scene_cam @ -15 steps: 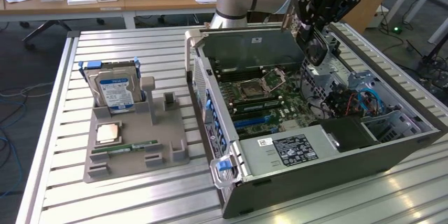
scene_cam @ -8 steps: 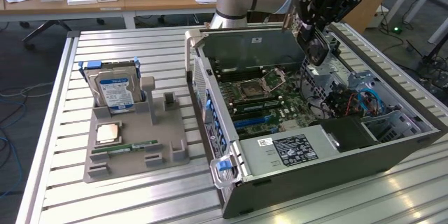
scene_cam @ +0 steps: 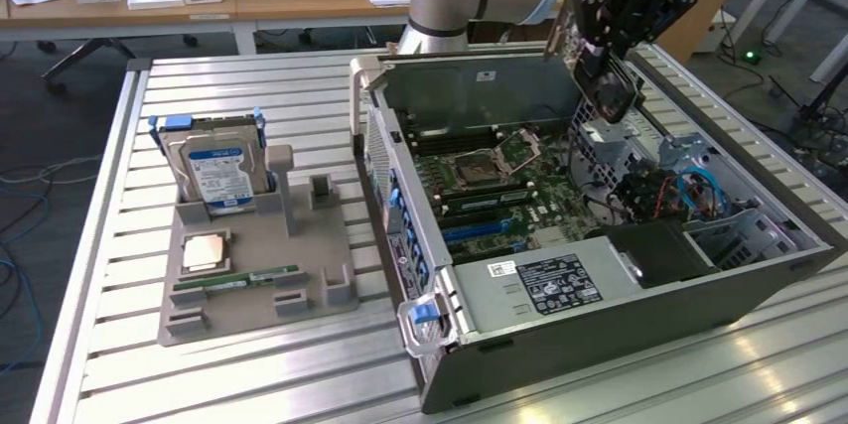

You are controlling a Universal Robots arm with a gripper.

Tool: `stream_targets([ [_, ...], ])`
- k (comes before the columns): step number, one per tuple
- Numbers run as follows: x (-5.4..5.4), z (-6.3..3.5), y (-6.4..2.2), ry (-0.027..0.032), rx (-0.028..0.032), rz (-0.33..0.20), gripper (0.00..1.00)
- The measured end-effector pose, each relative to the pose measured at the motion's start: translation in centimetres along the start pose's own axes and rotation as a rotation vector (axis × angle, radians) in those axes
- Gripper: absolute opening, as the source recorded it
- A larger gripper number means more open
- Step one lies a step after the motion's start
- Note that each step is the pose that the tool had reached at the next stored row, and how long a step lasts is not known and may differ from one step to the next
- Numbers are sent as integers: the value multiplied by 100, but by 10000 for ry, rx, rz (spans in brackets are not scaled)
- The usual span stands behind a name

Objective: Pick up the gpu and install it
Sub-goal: 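Pick up the gpu and move the gpu toward the slot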

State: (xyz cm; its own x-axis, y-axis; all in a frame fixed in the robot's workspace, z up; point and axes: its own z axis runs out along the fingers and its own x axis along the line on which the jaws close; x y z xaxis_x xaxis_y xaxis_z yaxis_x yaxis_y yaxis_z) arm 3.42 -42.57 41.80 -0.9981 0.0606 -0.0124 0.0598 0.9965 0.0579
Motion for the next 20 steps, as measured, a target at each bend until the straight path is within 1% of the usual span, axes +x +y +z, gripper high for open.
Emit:
stream_targets([
  [5, -113, 3, 7, 1, 1, 0, 27],
  [9, -183, 5, 12, 0, 0, 1, 27],
  [20, -191, 5, 12, 0, 0, 1, 27],
])
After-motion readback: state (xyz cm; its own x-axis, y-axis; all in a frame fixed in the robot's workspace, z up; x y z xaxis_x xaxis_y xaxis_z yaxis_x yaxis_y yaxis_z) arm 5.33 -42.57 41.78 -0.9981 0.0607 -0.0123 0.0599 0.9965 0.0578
